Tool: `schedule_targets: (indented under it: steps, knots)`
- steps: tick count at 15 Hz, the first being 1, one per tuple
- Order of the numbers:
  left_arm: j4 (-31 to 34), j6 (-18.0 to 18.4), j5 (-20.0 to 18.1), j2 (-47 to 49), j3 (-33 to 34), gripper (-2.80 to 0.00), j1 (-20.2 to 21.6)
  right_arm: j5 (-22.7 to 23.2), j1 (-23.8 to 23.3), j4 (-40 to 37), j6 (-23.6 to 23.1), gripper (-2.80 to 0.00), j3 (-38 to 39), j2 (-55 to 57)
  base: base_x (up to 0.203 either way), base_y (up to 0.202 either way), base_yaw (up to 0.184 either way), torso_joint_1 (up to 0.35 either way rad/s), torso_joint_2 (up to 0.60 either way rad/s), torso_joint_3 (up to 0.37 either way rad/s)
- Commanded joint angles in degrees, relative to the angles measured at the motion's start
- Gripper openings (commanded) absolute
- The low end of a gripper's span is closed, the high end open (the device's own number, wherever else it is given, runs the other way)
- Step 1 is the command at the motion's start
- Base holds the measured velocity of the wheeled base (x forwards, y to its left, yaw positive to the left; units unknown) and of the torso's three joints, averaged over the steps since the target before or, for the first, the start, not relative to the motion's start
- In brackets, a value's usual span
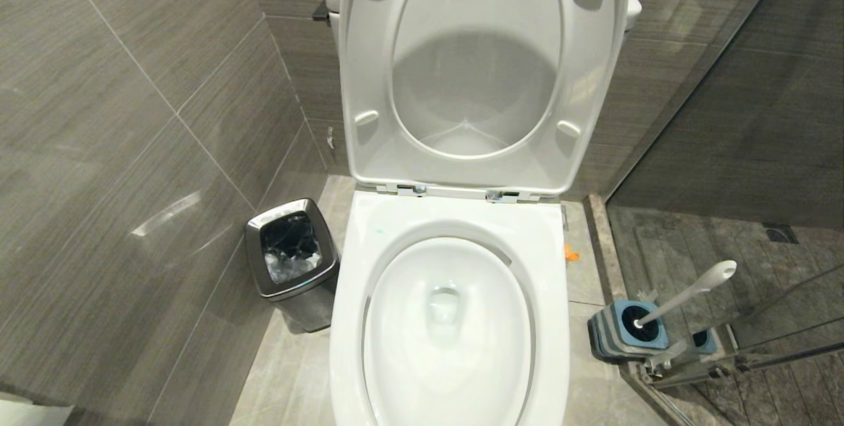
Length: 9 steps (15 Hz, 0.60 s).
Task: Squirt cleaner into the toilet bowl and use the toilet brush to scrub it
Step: Close the toilet lid
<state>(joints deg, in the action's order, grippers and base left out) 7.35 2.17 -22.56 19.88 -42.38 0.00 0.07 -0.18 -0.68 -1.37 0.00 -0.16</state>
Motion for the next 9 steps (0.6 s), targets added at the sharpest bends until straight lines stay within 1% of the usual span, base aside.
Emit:
schedule_targets:
  steps: [1,3,7,9]
  knots:
    - [-0.5,-0.2,-0.9,12.5,-4.9,-2.80,0.0,0.0,0.0,0.0,0.0,-2.80,0.0,0.2,0.000,0.000,0.000,0.000,0.00,0.000]
    - [-4.3,-0.3,-1.3,21.1,-6.7,-2.80,-0.3,0.0,0.0,0.0,0.0,-2.80,0.0,0.2,0.000,0.000,0.000,0.000,0.00,0.000]
    - [-17.0,-0.7,-1.5,39.6,-8.8,-2.80,-2.2,0.0,0.0,0.0,0.0,-2.80,0.0,0.2,0.000,0.000,0.000,0.000,0.00,0.000]
    - [-23.7,-2.3,-1.4,49.0,-11.9,-2.80,-2.6,0.0,0.0,0.0,0.0,-2.80,0.0,0.2,0.000,0.000,0.000,0.000,0.00,0.000]
